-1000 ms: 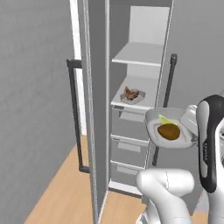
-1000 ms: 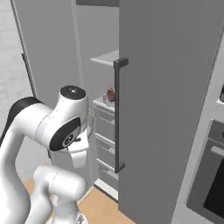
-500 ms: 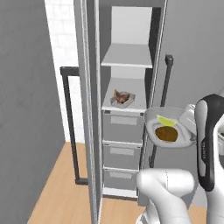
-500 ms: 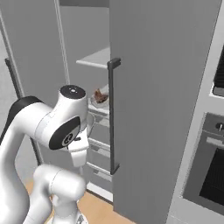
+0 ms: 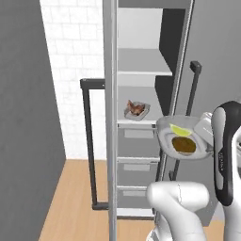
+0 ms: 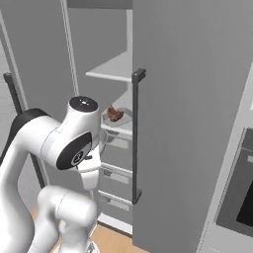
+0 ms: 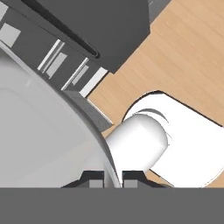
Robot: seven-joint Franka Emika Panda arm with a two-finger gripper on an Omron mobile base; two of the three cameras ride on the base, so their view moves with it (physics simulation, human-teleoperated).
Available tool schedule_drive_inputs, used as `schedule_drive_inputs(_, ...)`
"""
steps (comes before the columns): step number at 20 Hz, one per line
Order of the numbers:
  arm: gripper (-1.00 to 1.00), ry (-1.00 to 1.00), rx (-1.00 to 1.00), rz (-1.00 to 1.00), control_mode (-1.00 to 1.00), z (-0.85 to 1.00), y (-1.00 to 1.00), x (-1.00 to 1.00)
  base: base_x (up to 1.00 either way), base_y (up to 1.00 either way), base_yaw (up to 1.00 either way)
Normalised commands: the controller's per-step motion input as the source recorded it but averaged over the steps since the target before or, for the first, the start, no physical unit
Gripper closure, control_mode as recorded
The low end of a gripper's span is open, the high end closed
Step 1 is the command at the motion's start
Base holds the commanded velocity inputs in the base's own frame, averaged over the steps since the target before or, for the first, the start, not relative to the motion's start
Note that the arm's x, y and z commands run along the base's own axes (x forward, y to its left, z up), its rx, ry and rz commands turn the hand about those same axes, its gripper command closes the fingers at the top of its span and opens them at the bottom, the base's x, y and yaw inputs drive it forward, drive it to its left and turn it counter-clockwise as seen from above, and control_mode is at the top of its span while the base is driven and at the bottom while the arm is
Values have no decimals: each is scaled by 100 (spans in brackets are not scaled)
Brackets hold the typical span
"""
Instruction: Take the meat container that has the steak and place it on the second highest rack of the freezer. Then take the vegetable container that has the avocado and lemon wedge and place it on the highest rack of the freezer.
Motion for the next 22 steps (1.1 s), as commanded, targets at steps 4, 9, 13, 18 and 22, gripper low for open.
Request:
schedule_drive_inputs(4,100,0,0,0,100,0,0,0,22,44,-1)
schedule_drive_inputs(9,100,0,0,0,100,0,0,0,49,-4,-3)
schedule_drive_inputs(13,100,0,0,0,100,0,0,0,16,-5,-12)
schedule_drive_inputs(18,100,0,0,0,100,0,0,0,48,0,-17)
schedule_drive_inputs(22,100,0,0,0,100,0,0,0,-11,12,-6)
